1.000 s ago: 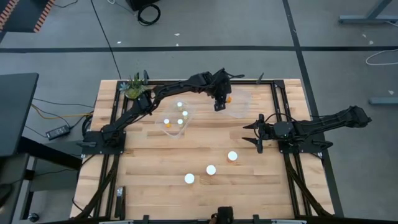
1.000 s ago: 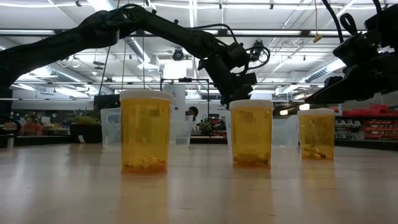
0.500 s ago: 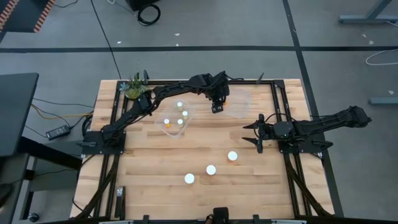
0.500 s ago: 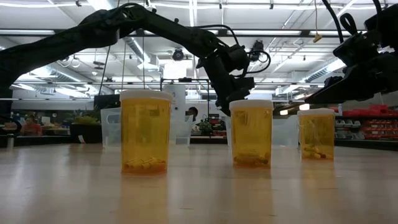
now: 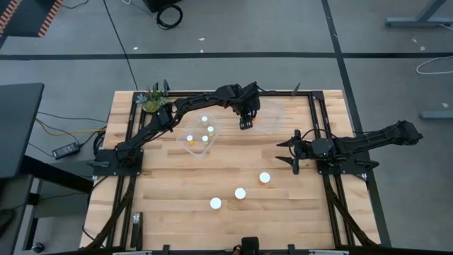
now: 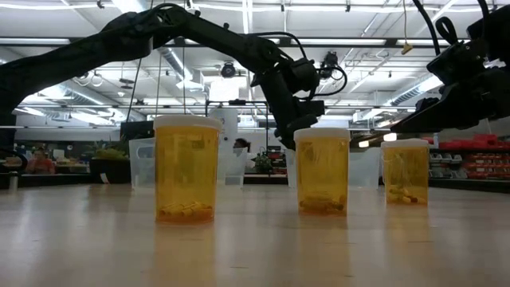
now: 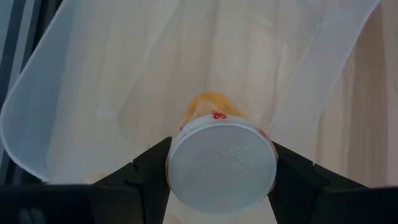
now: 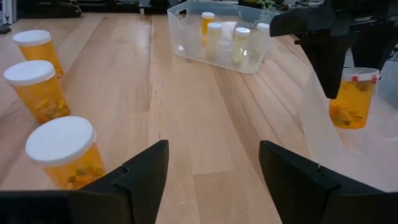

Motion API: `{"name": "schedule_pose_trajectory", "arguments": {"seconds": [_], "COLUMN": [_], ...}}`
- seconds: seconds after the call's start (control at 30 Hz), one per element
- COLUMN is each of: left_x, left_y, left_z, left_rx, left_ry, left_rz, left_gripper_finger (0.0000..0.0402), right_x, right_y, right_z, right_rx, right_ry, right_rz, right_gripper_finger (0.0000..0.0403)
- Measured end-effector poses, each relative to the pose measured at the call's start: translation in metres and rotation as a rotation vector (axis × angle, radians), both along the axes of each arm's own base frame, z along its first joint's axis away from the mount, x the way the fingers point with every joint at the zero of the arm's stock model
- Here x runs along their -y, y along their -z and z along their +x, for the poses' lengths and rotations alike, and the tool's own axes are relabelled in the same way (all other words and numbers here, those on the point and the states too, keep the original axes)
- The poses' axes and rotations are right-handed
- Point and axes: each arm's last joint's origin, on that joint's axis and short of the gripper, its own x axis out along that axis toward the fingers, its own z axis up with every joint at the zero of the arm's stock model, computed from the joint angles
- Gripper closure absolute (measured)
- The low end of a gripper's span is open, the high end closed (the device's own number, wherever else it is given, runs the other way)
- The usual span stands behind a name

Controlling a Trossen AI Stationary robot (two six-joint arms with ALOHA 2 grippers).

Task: Pick and place medicine bottles into bin by pill shape (circle, oval)
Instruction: Put the big orange pill bottle into the right transparent bin

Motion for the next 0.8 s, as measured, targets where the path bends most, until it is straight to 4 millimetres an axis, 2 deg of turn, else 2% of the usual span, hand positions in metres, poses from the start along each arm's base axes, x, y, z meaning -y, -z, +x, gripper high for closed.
{"name": "schedule_pose_trajectory", "arguments": {"seconds": [0.5, 0.8], "left_x": [0.0011, 0.0032], "left_y": [0.0001, -0.0003], "left_z": [0.0002, 0.001], "left_rx": [-0.006, -0.008], "left_ry": [0.022, 0.04], "left_rz": [0.01, 0.018], "left_gripper_finger": [0.0176, 0.0158], "right_x": [0.0, 0.0], "right_y": [0.0, -0.0001], "right_z": [0.0, 0.0], "right_rx": [0.0, 0.0], "right_ry": [0.0, 0.0], "right_rz": [0.0, 0.0], "right_gripper_finger": [0.0146, 0.0146]}}
